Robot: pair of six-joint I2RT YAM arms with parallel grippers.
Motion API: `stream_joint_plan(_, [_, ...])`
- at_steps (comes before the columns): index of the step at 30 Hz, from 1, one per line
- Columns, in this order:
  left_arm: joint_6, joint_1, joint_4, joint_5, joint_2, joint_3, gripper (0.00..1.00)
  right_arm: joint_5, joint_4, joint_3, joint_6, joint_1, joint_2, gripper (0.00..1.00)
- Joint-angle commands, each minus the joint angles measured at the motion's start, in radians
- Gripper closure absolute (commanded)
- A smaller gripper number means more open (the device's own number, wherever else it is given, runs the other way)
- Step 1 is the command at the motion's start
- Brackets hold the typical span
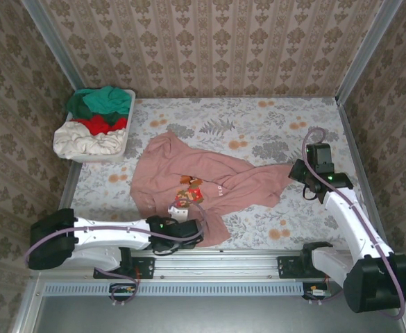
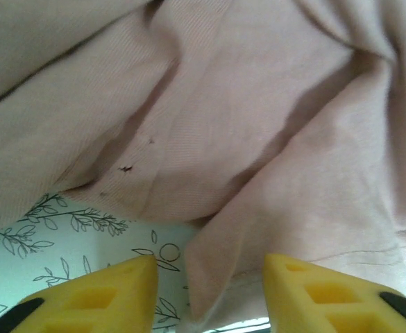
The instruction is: Fold and stack the t-shirts
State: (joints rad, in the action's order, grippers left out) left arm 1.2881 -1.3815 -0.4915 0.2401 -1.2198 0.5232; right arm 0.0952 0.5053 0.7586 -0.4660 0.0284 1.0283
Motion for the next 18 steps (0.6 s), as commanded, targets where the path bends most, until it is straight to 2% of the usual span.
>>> stream_joint_plan(1, [0.02, -0.007, 0.056, -0.017, -0.016, -0.027, 0.61, -0.027, 0.025, -0.011, 0.009, -0.007, -0.022, 1.0])
stream_joint_plan(5, [0.005, 0.004, 0.053, -0.021, -0.044, -0.032, 0.69, -0.043, 0.025, -0.017, 0.008, -0.007, -0.022, 1.0])
stream_joint_plan(8, [-0.043, 0.035, 0.053, -0.017, -0.026, -0.03, 0.91, -0.061, 0.023, -0.014, 0.007, -0.006, -0.016, 1.0])
stream_joint_plan(10, [-0.106, 0.078, 0.009, -0.005, 0.019, -0.002, 1.0, -0.093, 0.02, -0.009, 0.002, -0.007, -0.017, 1.0])
stream_joint_plan(12, [-0.209, 0.149, -0.065, 0.007, 0.089, 0.051, 1.0, -0.106, 0.016, -0.003, 0.002, -0.005, -0.018, 1.0])
stream_joint_plan(15, [-0.384, 0.299, -0.155, 0.013, 0.21, 0.133, 1.0, -0.054, 0.002, 0.021, 0.022, -0.007, 0.021, 1.0])
stream_joint_plan(18, [-0.533, 0.52, -0.16, -0.051, 0.284, 0.162, 1.0, 0.019, -0.018, 0.118, 0.041, -0.025, 0.192, 1.0])
